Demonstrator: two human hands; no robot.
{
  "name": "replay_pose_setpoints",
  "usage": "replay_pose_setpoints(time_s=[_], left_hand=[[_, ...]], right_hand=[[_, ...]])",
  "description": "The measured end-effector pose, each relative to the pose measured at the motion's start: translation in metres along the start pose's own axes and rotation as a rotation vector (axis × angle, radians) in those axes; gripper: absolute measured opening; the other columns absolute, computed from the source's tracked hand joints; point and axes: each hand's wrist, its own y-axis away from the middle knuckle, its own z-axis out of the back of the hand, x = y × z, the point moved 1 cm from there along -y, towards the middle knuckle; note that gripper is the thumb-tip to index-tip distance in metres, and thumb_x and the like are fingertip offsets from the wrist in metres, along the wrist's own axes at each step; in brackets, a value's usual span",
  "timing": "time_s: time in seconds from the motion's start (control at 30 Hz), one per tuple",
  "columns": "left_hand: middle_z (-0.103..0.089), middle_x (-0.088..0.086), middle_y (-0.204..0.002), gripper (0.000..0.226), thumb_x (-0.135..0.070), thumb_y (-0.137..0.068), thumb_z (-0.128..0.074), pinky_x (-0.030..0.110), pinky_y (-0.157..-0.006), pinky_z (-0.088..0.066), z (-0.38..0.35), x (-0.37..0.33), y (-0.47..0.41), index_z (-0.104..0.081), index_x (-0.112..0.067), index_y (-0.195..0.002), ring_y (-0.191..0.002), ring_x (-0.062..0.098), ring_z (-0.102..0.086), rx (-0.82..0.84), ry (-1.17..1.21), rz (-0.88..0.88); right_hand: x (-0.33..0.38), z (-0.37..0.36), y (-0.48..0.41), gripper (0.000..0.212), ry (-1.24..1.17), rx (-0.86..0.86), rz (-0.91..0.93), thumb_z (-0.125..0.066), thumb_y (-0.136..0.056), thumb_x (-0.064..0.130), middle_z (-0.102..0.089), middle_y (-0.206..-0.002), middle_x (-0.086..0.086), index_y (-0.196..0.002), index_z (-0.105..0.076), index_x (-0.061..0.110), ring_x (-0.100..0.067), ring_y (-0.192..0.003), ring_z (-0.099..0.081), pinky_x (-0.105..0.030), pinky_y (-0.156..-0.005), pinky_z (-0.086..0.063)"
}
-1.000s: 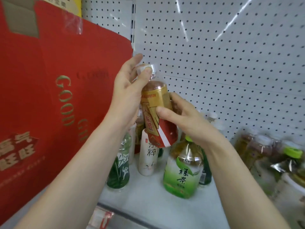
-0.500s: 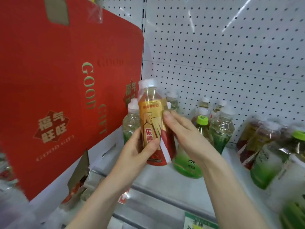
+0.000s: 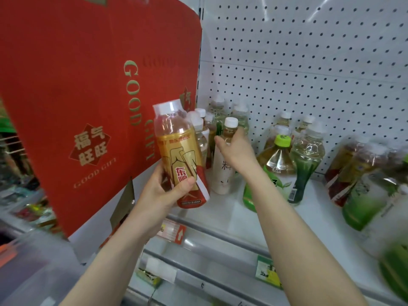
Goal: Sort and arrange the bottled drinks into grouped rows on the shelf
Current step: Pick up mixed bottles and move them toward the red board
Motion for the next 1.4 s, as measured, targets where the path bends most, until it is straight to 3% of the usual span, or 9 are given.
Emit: replay_pose_setpoints(time_s=[0.23, 0.47, 0.63, 0.83, 0.93, 1.03, 1.1, 1.2, 1.4], left_hand=[[-0.067, -0.012, -0.126, 0.071, -0.051, -0.060, -0.079, 0.048, -0.100, -0.050, 0.010, 0.005, -0.003, -0.052, -0.048, -0.125, -0.119, 0.014, -0.063, 0.018, 0.060, 0.023], [-0.064, -0.018, -0.127, 0.082, -0.058, -0.061, -0.076, 0.035, -0.101, -0.047, -0.004, 0.013, -0.003, -0.047, -0.041, -0.137, -0.121, 0.005, -0.058, 0.007, -0.042, -0.040], [-0.066, -0.024, -0.121, 0.075, -0.057, -0.063, -0.075, 0.029, -0.095, -0.048, -0.003, 0.013, -0.003, -0.049, -0.044, -0.132, -0.116, 0.001, -0.060, 0.004, -0.026, -0.055], [-0.066, -0.027, -0.120, 0.069, -0.053, -0.067, -0.076, 0.021, -0.088, -0.049, 0.010, 0.012, 0.000, -0.048, -0.048, -0.129, -0.112, -0.004, -0.061, -0.014, -0.040, -0.049], [-0.065, -0.027, -0.121, 0.068, -0.051, -0.070, -0.073, 0.020, -0.085, -0.048, 0.014, 0.015, 0.000, -0.047, -0.047, -0.133, -0.111, -0.006, -0.061, -0.016, -0.055, -0.040], [-0.065, -0.035, -0.113, 0.064, -0.053, -0.074, -0.075, 0.011, -0.076, -0.048, 0.016, 0.016, -0.003, -0.045, -0.049, -0.131, -0.105, -0.012, -0.060, -0.031, -0.064, -0.030], [-0.064, -0.038, -0.110, 0.068, -0.052, -0.069, -0.072, 0.008, -0.071, -0.047, 0.018, 0.016, -0.006, -0.043, -0.052, -0.130, -0.102, -0.017, -0.059, -0.045, -0.066, -0.018], [-0.065, -0.037, -0.110, 0.066, -0.053, -0.064, -0.073, 0.011, -0.073, -0.047, 0.020, 0.017, -0.007, -0.046, -0.057, -0.124, -0.103, -0.013, -0.061, -0.060, -0.046, 0.006], [-0.065, -0.036, -0.110, 0.072, -0.060, -0.058, -0.083, 0.019, -0.079, -0.047, 0.023, 0.021, -0.011, -0.048, -0.058, -0.121, -0.101, -0.012, -0.063, -0.064, -0.011, 0.027]], right_hand=[[0.000, 0.023, 0.065, 0.057, 0.150, 0.030, 0.108, -0.058, -0.091, 0.056, -0.064, -0.118, -0.005, -0.127, -0.046, 0.013, -0.024, -0.106, -0.062, -0.039, -0.088, -0.052], [-0.023, 0.059, 0.101, 0.048, 0.186, -0.123, 0.034, -0.063, -0.087, 0.057, -0.062, -0.105, 0.000, -0.111, -0.046, 0.019, -0.023, -0.096, -0.059, -0.036, -0.072, -0.046], [-0.032, 0.071, 0.096, 0.066, 0.288, -0.263, -0.016, -0.065, -0.086, 0.054, -0.049, -0.130, -0.014, -0.127, -0.052, 0.005, -0.034, -0.123, -0.046, -0.045, -0.100, -0.043], [-0.027, 0.079, 0.095, 0.074, 0.284, -0.205, -0.067, -0.074, -0.078, 0.055, -0.053, -0.130, -0.011, -0.132, -0.048, 0.011, -0.032, -0.121, -0.051, -0.048, -0.101, -0.043], [-0.007, 0.079, 0.102, 0.078, 0.325, -0.466, 0.074, -0.074, -0.084, 0.044, -0.048, -0.138, -0.013, -0.145, -0.039, 0.010, -0.032, -0.129, -0.044, -0.041, -0.108, -0.035], [0.035, 0.066, 0.090, 0.047, 0.214, -0.688, 0.421, -0.062, -0.095, 0.016, -0.055, -0.132, -0.011, -0.139, -0.049, 0.007, -0.026, -0.123, -0.049, -0.033, -0.103, -0.035], [0.059, 0.052, 0.051, 0.038, 0.155, -0.478, 0.444, -0.054, -0.099, 0.013, -0.060, -0.131, -0.007, -0.136, -0.055, 0.011, -0.023, -0.119, -0.055, -0.035, -0.101, -0.042], [0.071, 0.028, -0.020, 0.039, 0.165, -0.134, 0.202, -0.049, -0.103, 0.021, -0.060, -0.137, -0.005, -0.142, -0.052, 0.017, -0.022, -0.118, -0.059, -0.037, -0.100, -0.047], [0.053, -0.015, -0.088, 0.046, 0.162, 0.100, 0.063, -0.047, -0.102, 0.015, -0.052, -0.146, -0.010, -0.147, -0.045, 0.016, -0.028, -0.124, -0.056, -0.042, -0.102, -0.048]])
